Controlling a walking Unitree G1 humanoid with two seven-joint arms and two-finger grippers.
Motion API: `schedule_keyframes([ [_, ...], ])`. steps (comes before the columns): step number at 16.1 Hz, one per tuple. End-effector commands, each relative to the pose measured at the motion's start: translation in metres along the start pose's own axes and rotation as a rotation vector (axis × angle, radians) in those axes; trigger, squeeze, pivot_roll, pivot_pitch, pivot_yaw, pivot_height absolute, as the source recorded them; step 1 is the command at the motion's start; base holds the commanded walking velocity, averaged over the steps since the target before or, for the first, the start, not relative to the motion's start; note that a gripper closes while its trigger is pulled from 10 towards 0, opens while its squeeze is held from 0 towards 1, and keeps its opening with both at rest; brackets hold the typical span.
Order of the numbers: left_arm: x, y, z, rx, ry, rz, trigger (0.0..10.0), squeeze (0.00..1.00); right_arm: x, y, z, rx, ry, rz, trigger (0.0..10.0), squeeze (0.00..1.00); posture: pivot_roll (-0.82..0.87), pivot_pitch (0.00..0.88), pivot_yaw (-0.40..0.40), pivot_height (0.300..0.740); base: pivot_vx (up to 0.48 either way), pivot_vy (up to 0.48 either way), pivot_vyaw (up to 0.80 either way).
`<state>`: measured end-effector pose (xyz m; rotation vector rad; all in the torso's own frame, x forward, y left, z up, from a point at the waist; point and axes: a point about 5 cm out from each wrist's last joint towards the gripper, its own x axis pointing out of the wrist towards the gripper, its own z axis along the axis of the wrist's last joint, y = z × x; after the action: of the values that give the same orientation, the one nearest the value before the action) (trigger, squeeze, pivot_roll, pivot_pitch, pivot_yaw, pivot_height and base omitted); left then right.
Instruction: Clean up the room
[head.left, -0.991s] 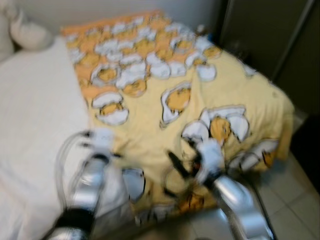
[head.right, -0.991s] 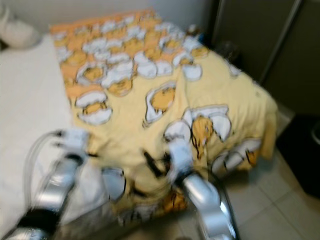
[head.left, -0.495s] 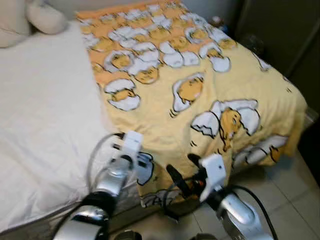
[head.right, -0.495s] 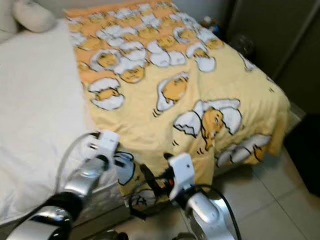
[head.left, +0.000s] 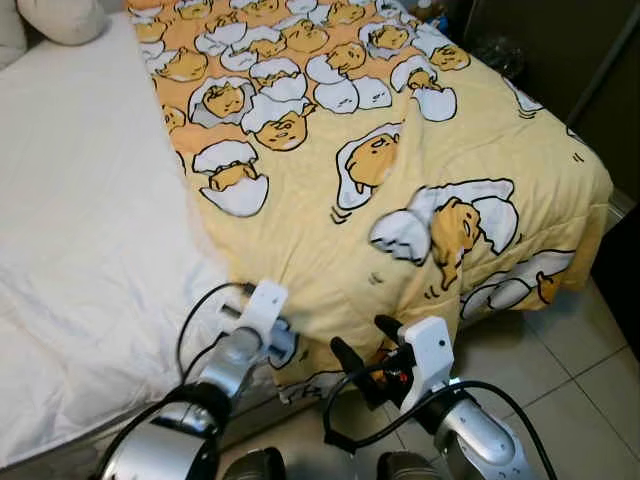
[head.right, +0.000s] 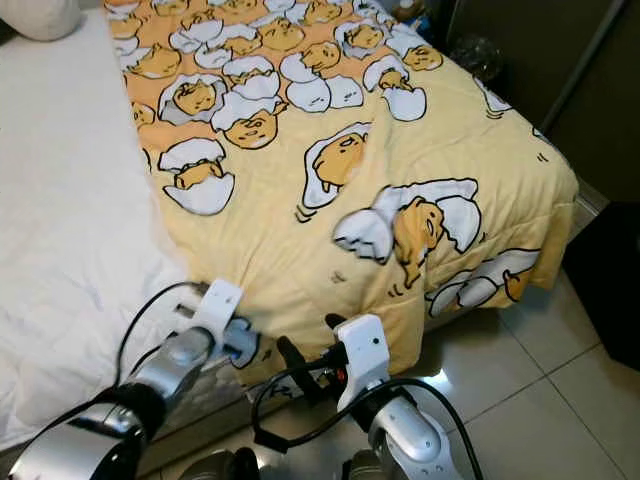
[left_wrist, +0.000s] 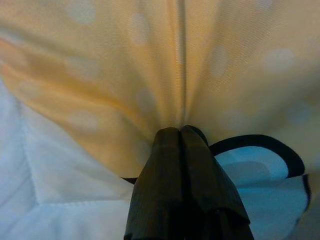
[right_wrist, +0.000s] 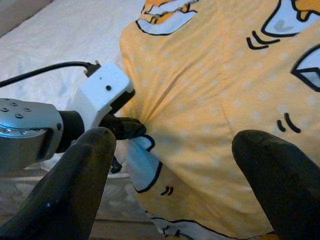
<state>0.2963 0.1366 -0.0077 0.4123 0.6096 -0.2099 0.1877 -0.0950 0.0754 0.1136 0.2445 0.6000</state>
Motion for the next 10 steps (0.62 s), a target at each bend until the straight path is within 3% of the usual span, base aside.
schedule_keyframes([
  [1, -0.006, 0.008, -0.033, 0.036, 0.111, 0.031, 10.0, 0.0, 0.0, 0.003, 0.004, 0.0, -0.009, 0.004, 10.0, 0.0, -0.2, 0.176, 0.091, 0.74, 0.0, 0.0, 0.0],
  [5, -0.031, 0.024, -0.101, 0.098, 0.292, 0.057, 10.0, 0.0, 0.001, 0.004, 0.003, 0.006, -0.001, 0.015, 10.0, 0.0, -0.18, 0.172, 0.089, 0.74, 0.0, 0.0, 0.0],
  [8, -0.061, 0.04, -0.153, 0.168, 0.418, 0.069, 10.0, 0.0, 0.001, 0.003, 0.002, 0.007, 0.003, 0.018, 10.0, 0.0, -0.18, 0.158, 0.09, 0.74, 0.0, 0.0, 0.0],
  [10, -0.075, 0.052, -0.17, 0.165, 0.448, 0.103, 10.0, 0.0, 0.003, 0.002, 0.002, 0.006, 0.002, 0.02, 10.0, 0.0, -0.17, 0.139, 0.091, 0.74, 0.0, 0.0, 0.0],
])
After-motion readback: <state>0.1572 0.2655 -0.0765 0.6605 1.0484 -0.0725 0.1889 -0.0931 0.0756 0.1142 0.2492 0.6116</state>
